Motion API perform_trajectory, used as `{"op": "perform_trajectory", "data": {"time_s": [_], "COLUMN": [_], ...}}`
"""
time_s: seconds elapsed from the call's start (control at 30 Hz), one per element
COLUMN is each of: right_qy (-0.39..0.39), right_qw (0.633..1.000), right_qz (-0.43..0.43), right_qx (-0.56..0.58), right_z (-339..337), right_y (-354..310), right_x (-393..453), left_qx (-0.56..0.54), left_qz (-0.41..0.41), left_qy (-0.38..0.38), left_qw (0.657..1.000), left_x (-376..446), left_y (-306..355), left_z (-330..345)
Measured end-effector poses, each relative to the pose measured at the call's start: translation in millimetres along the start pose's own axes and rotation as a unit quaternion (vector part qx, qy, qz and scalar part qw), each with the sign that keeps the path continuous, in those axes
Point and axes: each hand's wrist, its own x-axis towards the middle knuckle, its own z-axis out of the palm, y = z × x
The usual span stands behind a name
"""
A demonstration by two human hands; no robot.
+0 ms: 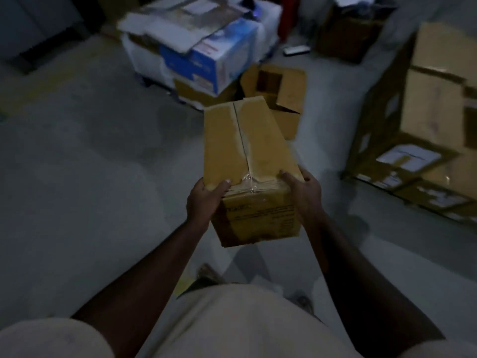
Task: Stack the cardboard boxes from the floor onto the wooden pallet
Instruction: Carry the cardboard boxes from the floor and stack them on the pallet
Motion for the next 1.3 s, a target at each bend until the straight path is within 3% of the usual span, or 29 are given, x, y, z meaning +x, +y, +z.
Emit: {"op": "perform_trajectory", "data": {"time_s": [0.37, 0.6, 0.77, 1.07, 1.3], "right_qy": [0.209, 0.313, 0.361, 0.368, 0.34], "right_qw": [0.973, 0.944, 0.925, 0.926, 0.935], "right_qz": [0.016, 0.011, -0.008, 0.003, 0.024], "right_qx": [0.099, 0.103, 0.116, 0.09, 0.097], "right_z": [-373.6, -552.0, -648.1, -795.6, -887.9], "right_y": [79.0, 76.3, 71.6, 49.9, 31.2], "right_x": [-79.4, -90.3, -47.7, 101.5, 213.5], "left_qx": [0.069, 0.077, 0.074, 0.022, 0.023], "left_qz": [0.121, 0.159, 0.179, 0.153, 0.154], "left_qy": [-0.182, -0.266, -0.301, -0.374, -0.417], "left_qw": [0.973, 0.948, 0.934, 0.915, 0.895], "left_x": [-203.3, -291.3, -302.0, -255.3, -216.2], "left_y": [74.3, 137.1, 179.6, 256.4, 330.2], "left_z": [292.3, 443.9, 553.2, 760.3, 874.6]}}
